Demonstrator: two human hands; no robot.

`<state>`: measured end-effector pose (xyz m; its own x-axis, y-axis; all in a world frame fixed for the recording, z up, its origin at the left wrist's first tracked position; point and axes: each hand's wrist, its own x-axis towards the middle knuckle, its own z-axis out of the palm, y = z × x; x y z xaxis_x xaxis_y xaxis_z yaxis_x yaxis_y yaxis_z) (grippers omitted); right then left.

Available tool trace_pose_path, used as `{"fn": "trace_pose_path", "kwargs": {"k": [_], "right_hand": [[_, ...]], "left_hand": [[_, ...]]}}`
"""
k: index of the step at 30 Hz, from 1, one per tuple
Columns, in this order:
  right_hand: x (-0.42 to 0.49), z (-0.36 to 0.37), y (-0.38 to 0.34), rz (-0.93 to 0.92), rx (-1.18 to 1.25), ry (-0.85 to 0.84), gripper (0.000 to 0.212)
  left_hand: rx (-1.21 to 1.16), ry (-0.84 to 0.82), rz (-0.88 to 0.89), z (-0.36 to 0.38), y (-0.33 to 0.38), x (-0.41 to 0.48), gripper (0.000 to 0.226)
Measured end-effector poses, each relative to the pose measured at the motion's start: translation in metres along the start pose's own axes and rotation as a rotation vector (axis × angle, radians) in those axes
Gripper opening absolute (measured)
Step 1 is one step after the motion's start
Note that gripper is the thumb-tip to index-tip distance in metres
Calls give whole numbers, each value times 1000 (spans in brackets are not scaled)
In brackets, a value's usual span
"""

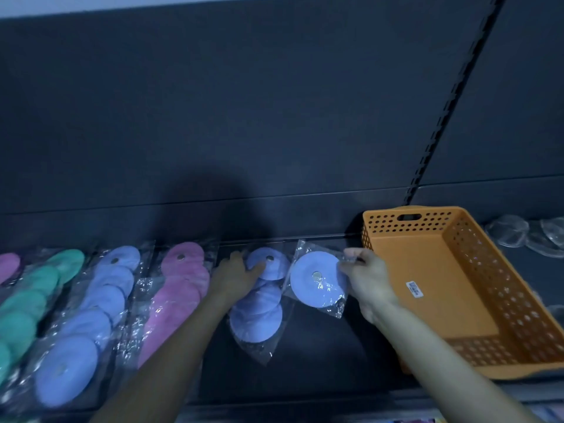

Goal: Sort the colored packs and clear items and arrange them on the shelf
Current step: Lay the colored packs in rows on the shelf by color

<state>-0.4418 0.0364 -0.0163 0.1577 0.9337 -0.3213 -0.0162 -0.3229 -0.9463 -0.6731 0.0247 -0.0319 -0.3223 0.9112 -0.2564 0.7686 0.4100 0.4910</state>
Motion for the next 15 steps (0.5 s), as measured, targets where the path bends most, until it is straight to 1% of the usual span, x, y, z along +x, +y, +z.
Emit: {"fn": "trace_pose_path", "kwargs": {"k": [3, 5, 6, 7, 9, 11, 13, 15], "right_hand": [[1, 2, 12, 34, -31, 10, 23], [0, 4, 19, 41, -81, 11, 24], [-1, 4, 21, 46, -98, 17, 24], [-1, 4, 23, 48, -115, 29, 24], [-3, 4, 26, 39, -149, 57, 25], [-4, 3, 28, 30, -176, 74, 25], [-4, 0, 28, 30, -189, 75, 24], [-2, -2, 28, 37, -164, 83, 18]], "left_hand": [[42, -38, -54, 3, -1, 10, 78], [-16, -89, -83, 3, 0, 14, 86], [-109, -134, -107, 3, 2, 15, 84], [-217, -169, -111, 5, 4, 16, 74], [-335, -191, -48, 9, 7, 14, 37], [-363, -171, 36, 13, 9, 14, 40], [-398, -129, 100, 12, 10, 15, 34], [-476, -108, 140, 8, 9, 18, 36]]}}
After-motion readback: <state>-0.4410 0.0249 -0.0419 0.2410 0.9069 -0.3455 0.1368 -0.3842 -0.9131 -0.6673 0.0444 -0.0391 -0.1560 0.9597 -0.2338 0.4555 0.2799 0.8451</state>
